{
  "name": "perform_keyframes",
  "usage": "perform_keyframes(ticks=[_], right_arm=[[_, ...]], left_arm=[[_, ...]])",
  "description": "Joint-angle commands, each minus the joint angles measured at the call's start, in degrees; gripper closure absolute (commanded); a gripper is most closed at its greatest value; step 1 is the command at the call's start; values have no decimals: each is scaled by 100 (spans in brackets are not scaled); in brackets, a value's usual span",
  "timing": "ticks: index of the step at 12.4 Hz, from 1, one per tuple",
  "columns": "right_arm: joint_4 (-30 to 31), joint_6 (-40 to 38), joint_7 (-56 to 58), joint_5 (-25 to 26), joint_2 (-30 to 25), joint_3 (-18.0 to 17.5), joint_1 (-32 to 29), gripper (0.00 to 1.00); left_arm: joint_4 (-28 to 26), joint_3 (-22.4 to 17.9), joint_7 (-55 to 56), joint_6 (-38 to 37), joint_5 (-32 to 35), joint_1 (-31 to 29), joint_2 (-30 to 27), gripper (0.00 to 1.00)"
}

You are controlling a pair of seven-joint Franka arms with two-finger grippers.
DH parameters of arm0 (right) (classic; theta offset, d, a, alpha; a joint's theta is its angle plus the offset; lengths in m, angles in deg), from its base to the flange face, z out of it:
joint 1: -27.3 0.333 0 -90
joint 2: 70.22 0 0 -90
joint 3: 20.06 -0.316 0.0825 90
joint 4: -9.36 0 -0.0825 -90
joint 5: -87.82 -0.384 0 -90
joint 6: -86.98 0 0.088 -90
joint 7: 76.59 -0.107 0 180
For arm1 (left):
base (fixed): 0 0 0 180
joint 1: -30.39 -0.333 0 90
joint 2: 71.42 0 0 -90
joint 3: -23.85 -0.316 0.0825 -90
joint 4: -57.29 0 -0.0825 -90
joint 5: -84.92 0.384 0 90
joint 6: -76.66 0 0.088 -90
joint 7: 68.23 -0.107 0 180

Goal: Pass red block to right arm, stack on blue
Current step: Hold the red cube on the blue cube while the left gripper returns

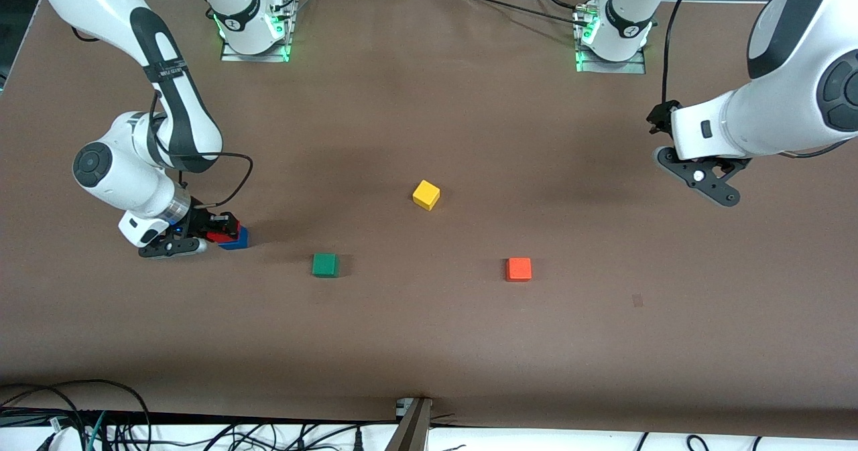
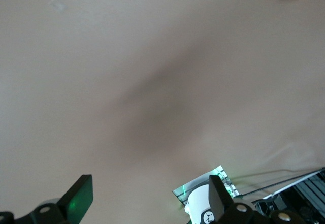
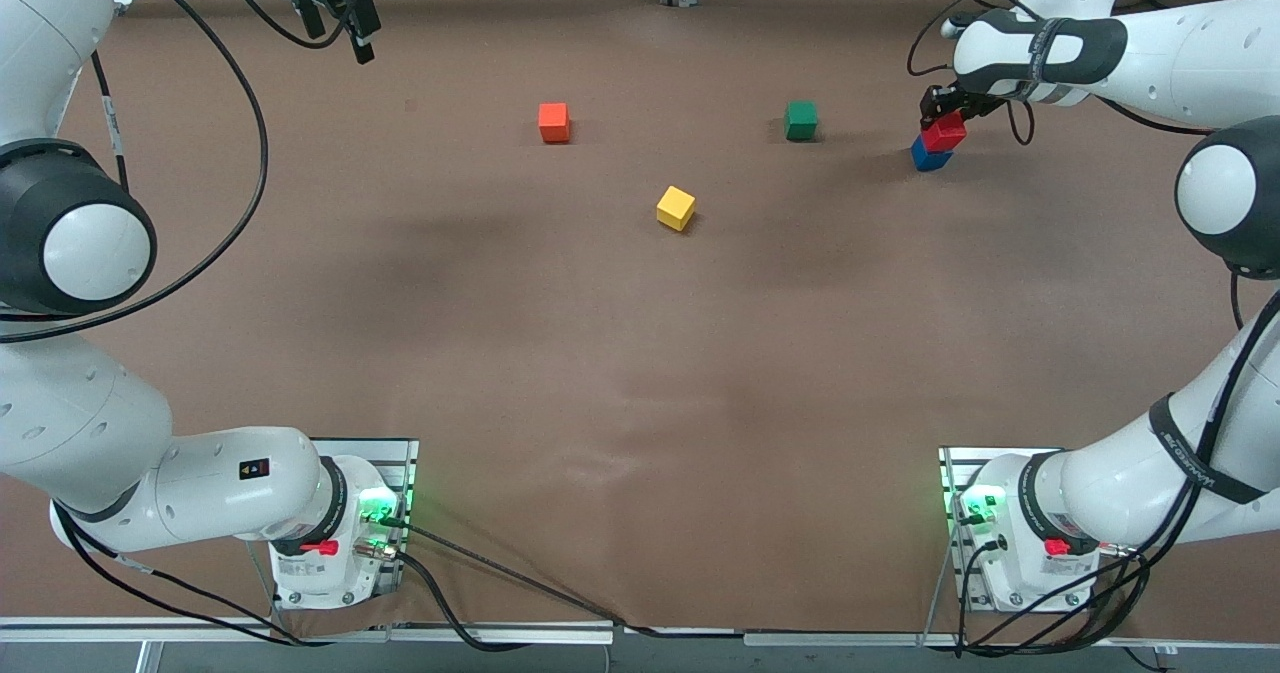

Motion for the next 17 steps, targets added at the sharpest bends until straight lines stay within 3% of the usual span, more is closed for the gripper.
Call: perform_keyframes(ticks=[1, 2, 5, 6, 9, 17], right_arm=[[-157, 17, -117, 305, 88, 5, 3, 100], [-201, 8, -90, 446, 132, 5, -23, 100], [-211, -53, -55, 500, 141, 5, -14, 100], [-211, -62, -55, 500, 141, 5, -14, 100], [-211, -62, -55, 500, 141, 5, -5, 100], [-211, -62, -108, 491, 193, -4, 12, 100]], left_arm=[[-6, -1108, 207, 217, -222, 604, -393, 0], [-346, -1514, 304, 733, -424, 747, -691, 0], [-2032, -1878, 1381, 2352, -478, 792, -1745, 0], [-2211, -1879, 1829, 2408, -522, 783, -1861, 0], [-2003, -1879, 1878, 2015, -575, 819, -1758, 0], [-1633, -1835, 1860, 1881, -540, 818, -1511, 0]])
